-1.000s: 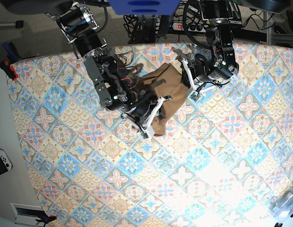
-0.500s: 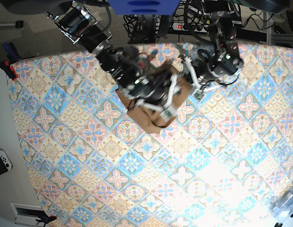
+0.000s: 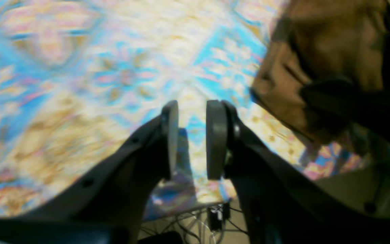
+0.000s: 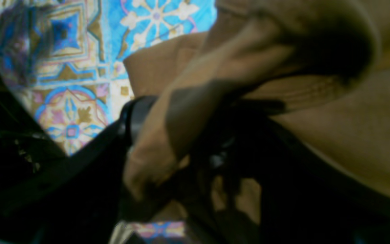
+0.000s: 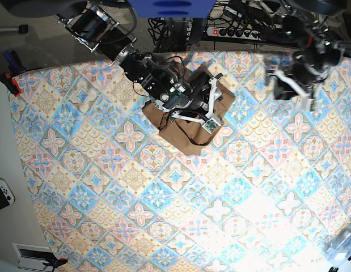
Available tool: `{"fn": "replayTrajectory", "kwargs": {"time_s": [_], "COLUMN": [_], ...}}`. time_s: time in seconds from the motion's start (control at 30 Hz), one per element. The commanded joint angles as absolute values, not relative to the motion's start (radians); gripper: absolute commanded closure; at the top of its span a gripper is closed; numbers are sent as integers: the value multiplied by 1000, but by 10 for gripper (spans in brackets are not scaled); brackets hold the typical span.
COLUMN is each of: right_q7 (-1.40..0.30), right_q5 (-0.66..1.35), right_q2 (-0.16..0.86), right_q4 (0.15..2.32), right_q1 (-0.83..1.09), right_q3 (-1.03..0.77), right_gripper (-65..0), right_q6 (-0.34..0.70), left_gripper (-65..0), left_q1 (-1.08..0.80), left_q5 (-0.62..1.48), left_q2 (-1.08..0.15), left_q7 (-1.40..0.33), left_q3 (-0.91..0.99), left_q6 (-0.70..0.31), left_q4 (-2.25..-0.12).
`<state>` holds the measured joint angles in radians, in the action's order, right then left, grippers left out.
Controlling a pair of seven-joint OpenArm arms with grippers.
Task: Layout the t-shirt on the table in an organized manner, then fold the t-shirt properly
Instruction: 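Release the fold with the right gripper and lift the left gripper away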
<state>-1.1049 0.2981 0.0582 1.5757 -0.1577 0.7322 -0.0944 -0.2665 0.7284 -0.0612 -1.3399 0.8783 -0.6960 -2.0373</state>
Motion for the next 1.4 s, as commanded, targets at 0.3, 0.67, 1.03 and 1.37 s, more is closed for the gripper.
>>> {"fn": "replayTrajectory", "kwargs": {"time_s": [0.3,0.67,1.03,1.37], "right_q7": [-1185,-1221,-1204,-1030], "right_q5": [-122,-338,-234,-145], "right_q2": [8,-25,-22,-1], "right_q4": [1664,1728,1833,1839], "right_q1": [-176,-173,-249,-130], "right_q3": [1007,1161,1013,728], "right_gripper": [-259,-254,-250,0], "right_q6": [-90,-90,-243,-205], "left_gripper": [-144,-144,-143,0], "left_q1": [-257,-255,-260,-240], "left_q5": [739,737,739,641], "left_q2": [-64,-62,-67,-113], "left_q7": [-1323,-1325,-1326,-1322], "left_q3": [883,883,858,558], "left_q6": [-698,-698,-698,-698], "left_q4": [-2055,-2055,-2055,-2058]}}
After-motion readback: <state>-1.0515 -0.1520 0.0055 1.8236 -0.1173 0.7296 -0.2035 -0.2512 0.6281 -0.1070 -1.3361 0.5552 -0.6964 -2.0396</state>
